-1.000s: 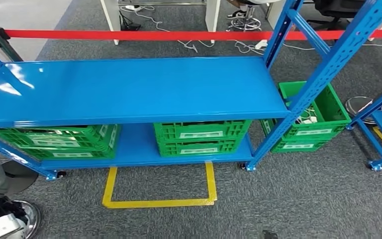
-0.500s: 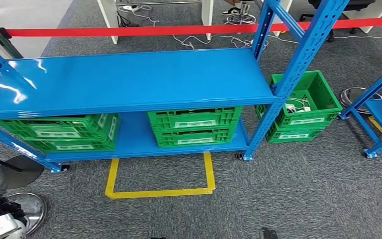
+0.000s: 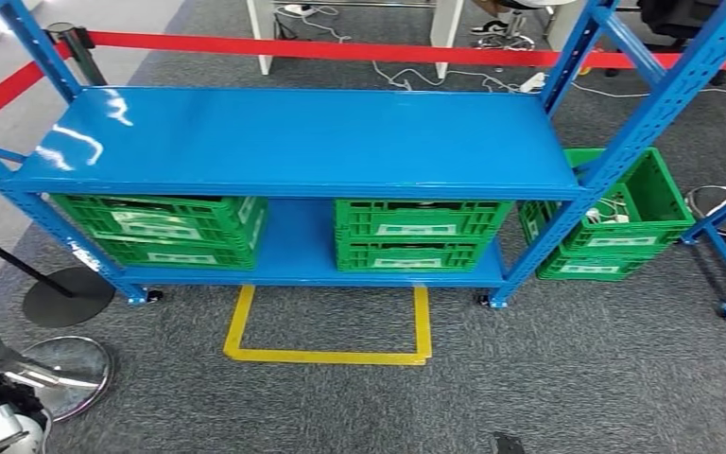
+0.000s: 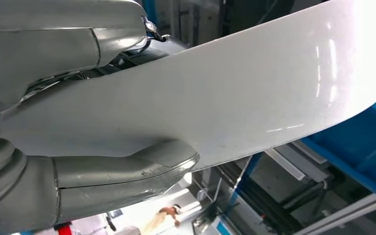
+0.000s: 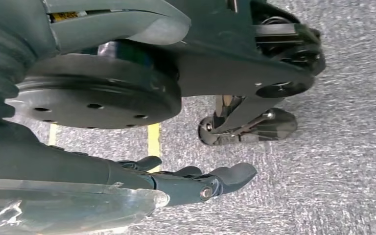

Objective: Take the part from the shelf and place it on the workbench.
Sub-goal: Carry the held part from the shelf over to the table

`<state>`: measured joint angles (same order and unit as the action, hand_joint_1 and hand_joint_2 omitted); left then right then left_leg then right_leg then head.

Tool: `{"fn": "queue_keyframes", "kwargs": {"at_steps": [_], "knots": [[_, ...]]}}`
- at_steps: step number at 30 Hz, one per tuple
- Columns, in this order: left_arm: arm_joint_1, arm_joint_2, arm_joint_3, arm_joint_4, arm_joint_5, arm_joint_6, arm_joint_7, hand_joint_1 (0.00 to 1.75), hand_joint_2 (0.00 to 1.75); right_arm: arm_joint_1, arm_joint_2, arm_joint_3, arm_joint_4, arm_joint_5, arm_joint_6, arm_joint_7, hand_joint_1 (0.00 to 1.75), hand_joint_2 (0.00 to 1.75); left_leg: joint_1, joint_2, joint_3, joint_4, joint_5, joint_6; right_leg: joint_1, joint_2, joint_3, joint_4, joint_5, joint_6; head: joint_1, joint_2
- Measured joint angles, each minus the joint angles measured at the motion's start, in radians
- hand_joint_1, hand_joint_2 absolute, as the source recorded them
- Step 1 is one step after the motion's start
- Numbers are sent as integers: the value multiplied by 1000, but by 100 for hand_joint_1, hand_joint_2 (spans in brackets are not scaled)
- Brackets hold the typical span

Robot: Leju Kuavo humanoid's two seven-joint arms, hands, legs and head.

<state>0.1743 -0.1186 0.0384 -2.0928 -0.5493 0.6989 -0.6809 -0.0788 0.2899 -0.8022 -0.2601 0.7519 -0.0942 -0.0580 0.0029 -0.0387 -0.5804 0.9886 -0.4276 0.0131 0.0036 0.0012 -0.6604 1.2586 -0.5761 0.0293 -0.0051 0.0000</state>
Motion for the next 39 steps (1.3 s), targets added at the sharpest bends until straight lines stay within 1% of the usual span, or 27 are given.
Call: {"fn": "queue_keyframes", "kwargs": {"at_steps": [1, 3, 4, 5, 7, 8, 10, 12, 13, 14, 15, 16, 17, 19, 20, 22, 24, 26, 28, 29, 30, 31, 33, 35, 37, 38, 39], "knots": [[0, 0, 0, 0, 0, 0, 0, 175, 175, 0, 0, 1, 0, 0, 0, 0, 0, 175, -1, -11, -2, 0, 4, -1, 2, 13, 39, -68, 34, -9, 0, 0], [-1, 0, 1, 0, 0, 0, 0, 175, 175, -2, 0, 2, 0, 0, 0, 0, 0, 175, -2, -30, -8, 1, 10, -6, 4, 61, 112, -201, 75, -25, -1, 0], [-2, 0, 1, 0, 0, 0, 0, 175, 175, -3, -1, 3, 0, 0, 1, 0, 0, 175, 0, -39, -12, 2, 14, -10, 6, 79, 132, -239, 82, -28, -1, 0], [-2, 0, 1, 0, 0, 0, -1, 175, 175, -3, -1, 3, 0, 1, 1, 0, 0, 175, 3, -48, -17, 2, 19, -17, 7, 86, 138, -252, 80, -29, -1, 0], [-1, 0, 2, 0, 0, 0, -3, 175, 175, -2, -1, 3, 0, 2, 2, 0, 0, 175, 7, -65, -27, 2, 27, -32, 7, 65, 140, -261, 90, -26, -1, 0], [0, 0, 3, 0, 0, 0, -3, 175, 175, -2, -1, 3, 0, 3, 2, 0, 0, 175, 6, -58, -33, 8, 23, -38, 5, 54, 140, -267, 97, -28, -1, 0], [0, 1, 6, 0, 0, 0, -5, 175, 175, -4, 0, 3, 0, 3, 4, 0, 0, 175, 4, -18, -61, 65, -23, -48, -1, 28, 140, -278, 109, -31, -8, 0], [-2, 1, 8, 1, 0, 0, -7, 175, 175, -4, -1, 3, 0, 3, 5, 0, 0, 175, 5, 15, -106, 177, -91, -57, -1, 1, 134, -277, 113, -34, -14, 0], [-2, 0, 9, 1, 0, 0, -8, 175, 175, -2, -1, 3, 0, 3, 6, 0, 0, 175, 7, 20, -120, 221, -109, -61, -1, -14, 131, -276, 113, -35, -14, 0], [-4, -2, 11, 1, -2, 0, -10, 175, 175, -1, -1, 3, 0, 3, 7, 0, 0, 175, 9, 24, -121, 237, -108, -65, -1, -28, 128, -273, 113, -35, -14, 0], [-6, -4, 15, 2, -4, 0, -11, 175, 175, -1, -1, 3, 0, 4, 8, 0, 0, 175, 11, 29, -104, 217, -90, -68, -1, -42, 125, -270, 113, -34, -14, 0], [-9, -8, 21, 1, -8, 0, -13, 175, 175, -2, -1, 4, 0, 5, 8, 0, 0, 175, 13, 41, -70, 166, -61, -70, -2, -55, 122, -265, 112, -32, -14, 0], [-13, -11, 26, 1, -12, 0, -14, 175, 175, -3, -1, 6, 0, 5, 9, 0, 0, 175, 13, 66, -33, 105, -39, -71, -1, -66, 119, -260, 111, -29, -14, 0], [-19, -17, 33, 0, -20, 0, -16, 175, 175, -5, -1, 9, 0, 7, 9, 0, 0, 175, 10, 102, 15, 18, -18, -59, 5, -84, 113, -248, 105, -18, -13, 0], [-21, -21, 36, -1, -22, 0, -17, 175, 175, -6, -1, 10, 0, 7, 9, 0, 0, 175, 7, 108, 18, 5, -19, -51, 8, -92, 112, -244, 104, -13, -13, 0], [-22, -27, 42, -2, -27, 0, -18, 175, 175, -6, -1, 13, 0, 8, 9, 0, 0, 175, 6, 86, 12, 5, -14, -33, 8, -107, 112, -243, 102, -4, -12, 0], [-25, -35, 53, -5, -32, 0, -18, 175, 175, -6, -1, 15, 0, 9, 8, -1, 0, 175, 8, 67, 6, 3, -7, -20, 3, -78, 98, -212, 74, 8, -11, 0], [-33, -46, 61, -7, -37, 0, -18, 175, 175, -5, -1, 18, 1, 10, 8, -1, 0, 175, 10, 47, -2, 2, 1, -10, 0, -27, 52, -104, 7, 17, -9, 0], [-40, -53, 67, -7, -37, 0, -18, 175, 175, -2, -1, 19, 1, 11, 8, 0, 0, 175, 9, 24, -12, 2, 7, -6, -1, -7, -3, 23, -49, 17, -9, 0], [-41, -56, 71, -7, -37, 0, -18, 175, 175, -1, -1, 19, 1, 12, 8, 0, 0, 175, 9, 12, -16, 2, 11, -7, -1, -5, -13, 48, -52, 16, -9, 0], [-42, -58, 74, -7, -37, 0, -18, 175, 175, -1, -1, 20, 1, 12, 8, 1, 0, 175, 10, -1, -19, 2, 14, -9, -2, -3, -5, 35, -36, 15, -9, 0], [-43, -60, 78, -7, -37, 0, -18, 175, 175, -1, -1, 20, 1, 12, 8, 1, 0, 175, 11, -15, -20, 3, 17, -13, -4, 4, 22, -15, -6, 14, -9, 0], [-48, -63, 83, -7, -36, 0, -18, 175, 175, -2, -1, 21, 2, 12, 8, 1, 0, 175, 12, -41, -25, 5, 23, -22, -13, 51, 94, -155, 51, 14, -9, 0], [-52, -66, 86, -8, -31, 0, -18, 175, 175, -3, -1, 22, 3, 12, 9, 2, 0, 175, 12, -63, -31, 4, 32, -34, -18, 87, 129, -230, 68, 11, -10, 0], [-54, -66, 87, -8, -18, 0, -18, 175, 175, -4, -1, 23, 4, 12, 9, 3, 0, 175, 15, -86, -37, -4, 45, -50, -15, 72, 132, -236, 73, -2, -10, 0], [-53, -66, 87, -8, -10, 0, -18, 175, 175, -5, -1, 24, 4, 12, 9, 5, 0, 175, 16, -84, -42, -4, 46, -57, -14, 59, 133, -237, 78, -10, -10, 0], [-53, -66, 87, -8, -3, 0, -18, 175, 175, -5, -2, 26, 4, 12, 9, 6, 0, 175, 14, -68, -51, 9, 36, -62, -14, 46, 133, -239, 83, -18, -13, 0]]}}
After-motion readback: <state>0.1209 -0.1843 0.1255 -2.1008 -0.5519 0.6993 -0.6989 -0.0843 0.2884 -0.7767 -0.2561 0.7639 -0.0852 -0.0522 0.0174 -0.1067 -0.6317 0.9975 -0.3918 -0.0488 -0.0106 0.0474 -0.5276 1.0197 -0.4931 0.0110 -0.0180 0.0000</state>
